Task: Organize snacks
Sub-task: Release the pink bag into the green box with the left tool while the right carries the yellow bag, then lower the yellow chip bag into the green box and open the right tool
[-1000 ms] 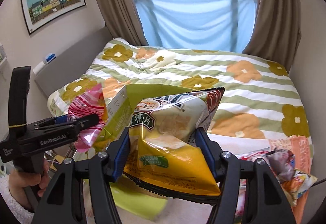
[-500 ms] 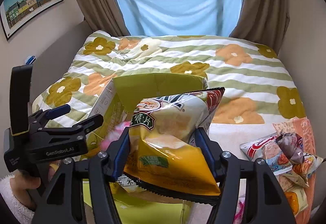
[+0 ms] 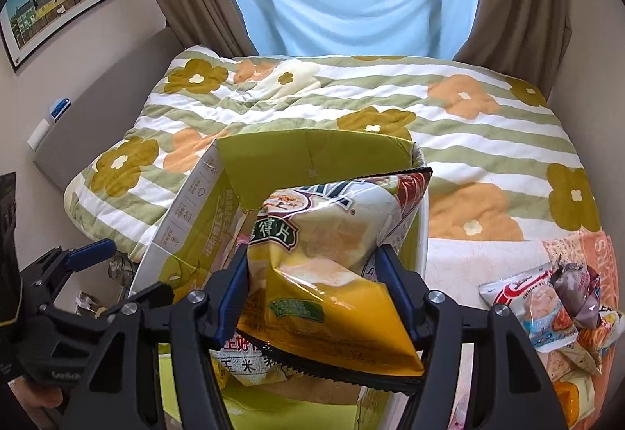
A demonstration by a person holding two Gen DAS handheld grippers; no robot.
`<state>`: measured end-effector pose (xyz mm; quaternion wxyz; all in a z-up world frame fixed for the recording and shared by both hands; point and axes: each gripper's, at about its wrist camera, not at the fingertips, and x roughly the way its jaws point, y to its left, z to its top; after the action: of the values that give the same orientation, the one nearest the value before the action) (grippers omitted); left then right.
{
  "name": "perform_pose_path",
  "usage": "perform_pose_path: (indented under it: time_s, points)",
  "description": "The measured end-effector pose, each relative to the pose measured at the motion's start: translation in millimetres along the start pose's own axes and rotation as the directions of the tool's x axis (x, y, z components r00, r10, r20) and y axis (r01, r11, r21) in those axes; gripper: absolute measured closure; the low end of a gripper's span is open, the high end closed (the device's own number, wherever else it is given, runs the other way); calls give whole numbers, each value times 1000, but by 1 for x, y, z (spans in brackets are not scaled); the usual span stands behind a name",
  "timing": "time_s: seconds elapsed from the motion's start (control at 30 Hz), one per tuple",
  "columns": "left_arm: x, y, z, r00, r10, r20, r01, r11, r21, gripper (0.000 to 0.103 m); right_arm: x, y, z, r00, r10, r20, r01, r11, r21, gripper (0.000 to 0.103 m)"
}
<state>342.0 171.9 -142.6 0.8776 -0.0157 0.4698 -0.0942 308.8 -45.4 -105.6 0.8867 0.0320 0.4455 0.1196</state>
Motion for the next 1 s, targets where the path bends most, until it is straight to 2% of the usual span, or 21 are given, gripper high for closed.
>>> perform_pose_path:
  time_s: [0.17,0.2,0.23,0.3,0.4,0.6,0.8,1.0]
  points:
    - [-4,-1,-2,1000,15,-3,-15,1000,7,0,10,3,5,1000,5,14,-5,999,-32,38]
    - [-4,-1,-3,1000,16,-4,-16,1000,7,0,11,3,5,1000,1,21,0,999,-35,29]
    - [-5,-1,-4,1000,18,-4,-18,1000,6,0,11,3,5,999,-2,34,3,999,-39,14]
    - [-7,-2,-5,1000,21,-3,-21,1000,5,0,8,4,4,998,-2,57,4,999,-42,1]
    - [-9,-2,-7,1000,20,-4,-20,1000,1,0,0,5,0,997,26,79,-22,998,-52,1]
    - [-13,-1,-12,1000,19,-8,-19,1000,-9,0,-5,7,-8,998,21,67,-17,998,-64,1]
    - [-24,-1,-18,1000,8,19,-8,1000,-2,0,-17,8,-16,998,20,66,-17,999,-47,1]
    - [-38,-7,-23,998,-35,53,35,999,17,0,-36,11,-24,996,-11,94,14,1000,-27,1]
